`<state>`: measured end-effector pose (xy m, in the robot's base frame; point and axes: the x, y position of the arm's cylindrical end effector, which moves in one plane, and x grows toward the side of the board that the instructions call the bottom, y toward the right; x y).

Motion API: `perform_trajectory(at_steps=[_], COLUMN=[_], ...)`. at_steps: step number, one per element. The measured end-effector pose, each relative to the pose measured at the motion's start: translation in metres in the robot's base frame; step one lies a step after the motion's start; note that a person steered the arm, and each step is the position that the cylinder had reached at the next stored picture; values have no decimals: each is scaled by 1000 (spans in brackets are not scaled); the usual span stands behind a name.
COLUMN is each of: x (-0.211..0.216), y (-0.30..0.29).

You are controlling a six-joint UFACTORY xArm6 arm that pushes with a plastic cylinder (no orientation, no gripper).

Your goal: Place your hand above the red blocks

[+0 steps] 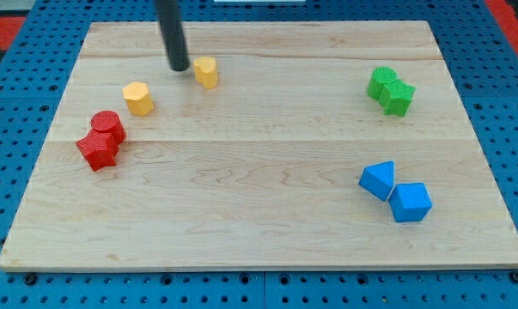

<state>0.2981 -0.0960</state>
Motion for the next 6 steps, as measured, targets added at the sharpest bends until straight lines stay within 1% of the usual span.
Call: perform_trajectory(at_steps=[1,2,3,4,5,6], x=[1,0,1,34,83,98], y=[27,-11,-98,-134,-131,-122])
